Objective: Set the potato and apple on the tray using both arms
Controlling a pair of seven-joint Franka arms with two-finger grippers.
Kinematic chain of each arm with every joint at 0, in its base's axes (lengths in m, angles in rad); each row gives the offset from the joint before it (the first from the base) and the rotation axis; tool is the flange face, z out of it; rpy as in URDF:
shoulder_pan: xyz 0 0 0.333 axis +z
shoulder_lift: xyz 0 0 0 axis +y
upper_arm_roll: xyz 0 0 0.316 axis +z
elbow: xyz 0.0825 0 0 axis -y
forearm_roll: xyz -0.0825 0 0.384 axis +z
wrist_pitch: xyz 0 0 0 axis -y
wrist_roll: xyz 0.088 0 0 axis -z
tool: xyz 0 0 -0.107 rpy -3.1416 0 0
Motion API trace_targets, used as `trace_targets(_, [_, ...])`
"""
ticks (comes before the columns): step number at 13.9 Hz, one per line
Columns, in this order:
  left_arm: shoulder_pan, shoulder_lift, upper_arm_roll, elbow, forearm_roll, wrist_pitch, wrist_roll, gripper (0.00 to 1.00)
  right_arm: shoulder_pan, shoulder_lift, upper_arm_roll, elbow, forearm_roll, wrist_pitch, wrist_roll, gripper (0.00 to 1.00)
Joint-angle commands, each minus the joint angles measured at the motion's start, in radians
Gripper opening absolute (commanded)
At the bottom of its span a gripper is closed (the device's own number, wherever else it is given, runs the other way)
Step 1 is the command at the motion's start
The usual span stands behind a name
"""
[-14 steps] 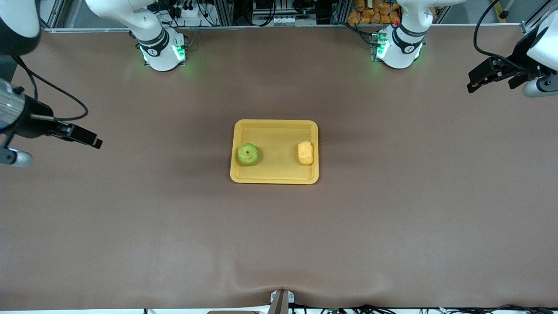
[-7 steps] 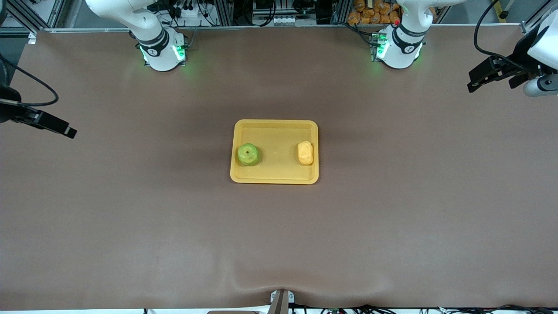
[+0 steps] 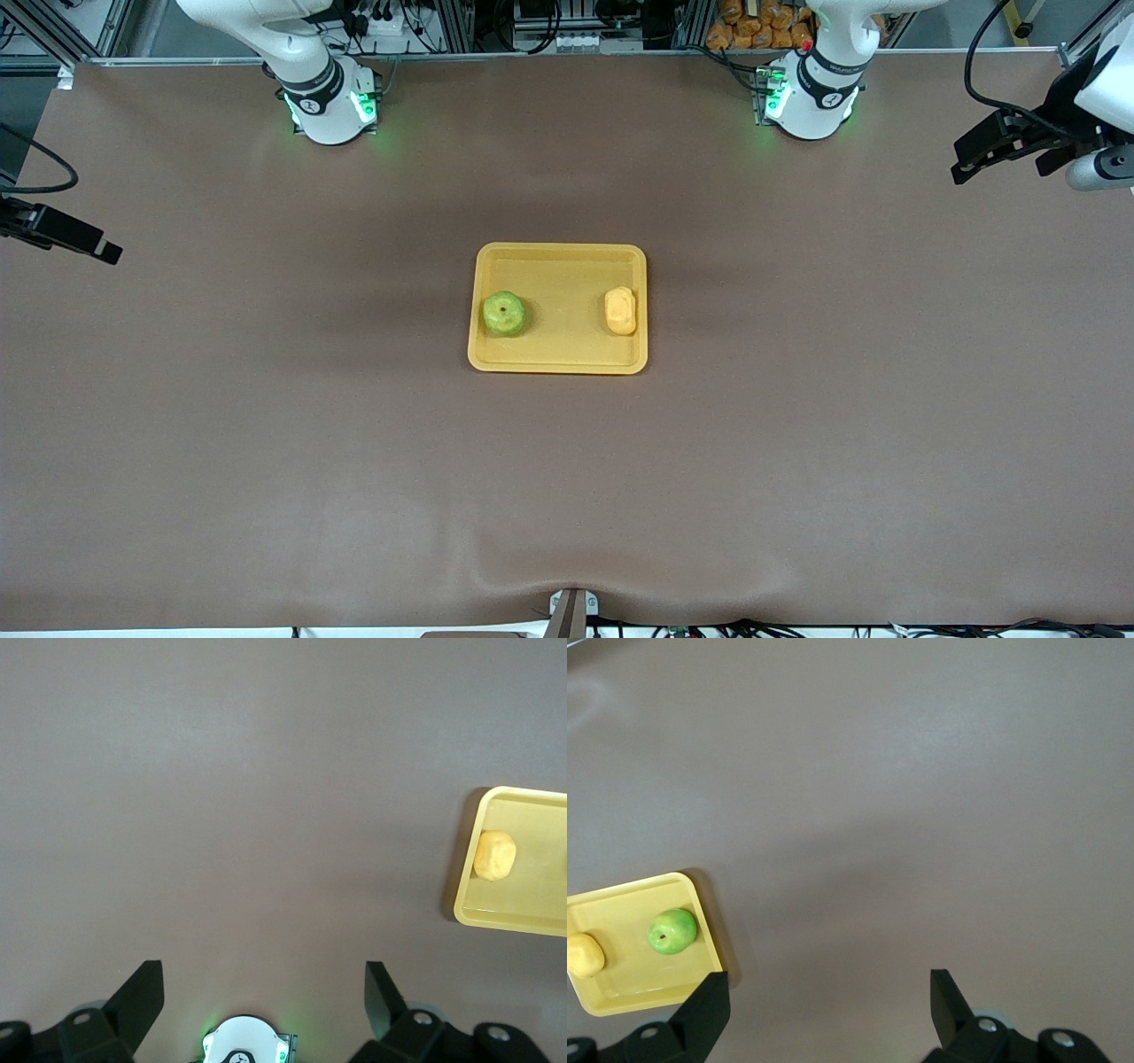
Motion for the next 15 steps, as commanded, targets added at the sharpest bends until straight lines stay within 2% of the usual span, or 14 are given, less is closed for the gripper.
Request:
trace_targets(1, [0.005,-0.017,-0.008,0.001,0.003,-0.018,0.018,1.00,-0.081,-0.087,0.075,-0.106,-0.020,0.031,-0.087,1.00])
trace_targets(5, [0.005,-0.017,-0.008,0.014,0.003,-0.018,0.018,1.00,-0.073,-0.112,0.078,-0.118,-0.067,0.023,-0.114,1.00])
trace_targets(6, [0.005,-0.017,-0.008,0.014,0.003,-0.016,0.018,1.00,-0.078,-0.109,0.119,-0.115,-0.138,0.028,-0.121,1.00])
trace_targets(7, [0.005,-0.015,-0.008,0.016,0.003,-0.016,0.019,1.00,-0.102,-0.113,0.166,-0.117,-0.165,0.026,-0.123,1.00])
trace_targets(12, [0.006,-0.012,-0.003,0.036,0.003,-0.016,0.020,1.00,-0.159,-0.107,0.179,-0.114,-0.090,0.039,-0.126,1.00])
trace_targets(15, [0.006,-0.012,-0.005,0.036,0.003,-0.016,0.020,1.00,-0.161,-0.107,0.178,-0.114,-0.087,0.039,-0.127,1.00])
